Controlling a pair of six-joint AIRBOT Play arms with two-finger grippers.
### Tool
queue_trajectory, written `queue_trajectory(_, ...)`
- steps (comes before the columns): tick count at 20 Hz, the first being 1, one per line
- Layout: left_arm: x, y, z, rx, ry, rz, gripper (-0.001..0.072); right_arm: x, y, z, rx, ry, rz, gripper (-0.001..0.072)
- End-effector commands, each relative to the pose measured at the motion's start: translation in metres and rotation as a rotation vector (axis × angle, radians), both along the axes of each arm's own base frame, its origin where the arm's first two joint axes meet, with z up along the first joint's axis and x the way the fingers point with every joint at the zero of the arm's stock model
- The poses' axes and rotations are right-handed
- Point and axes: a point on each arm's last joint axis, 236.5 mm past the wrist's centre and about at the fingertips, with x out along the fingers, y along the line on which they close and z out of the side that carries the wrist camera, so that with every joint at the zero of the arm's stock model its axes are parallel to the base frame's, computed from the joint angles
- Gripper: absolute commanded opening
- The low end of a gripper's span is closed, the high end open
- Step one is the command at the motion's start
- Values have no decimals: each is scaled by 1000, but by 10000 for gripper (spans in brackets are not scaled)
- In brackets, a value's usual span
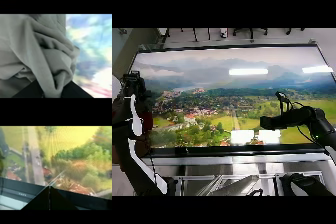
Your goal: Fold the shirts.
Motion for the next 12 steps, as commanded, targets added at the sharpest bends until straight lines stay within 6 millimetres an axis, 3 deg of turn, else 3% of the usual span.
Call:
queue_trajectory(1,40,-83,76,-21,-186,-170,16,11,1,7,19,-25,-49,21)
queue_trajectory(3,47,-162,134,-66,-293,-308,16,30,2,24,34,-93,-83,21)
queue_trajectory(4,41,-210,158,-132,-330,-380,16,40,2,35,38,-133,-90,21)
queue_trajectory(7,-3,-346,192,-380,-341,-584,17,64,-7,68,48,-226,-117,21)
queue_trajectory(9,-37,-412,186,-489,-290,-683,17,72,-16,83,41,-275,-117,21)
queue_trajectory(12,-91,-475,133,-569,-102,-766,17,73,-31,86,36,-268,-154,22)
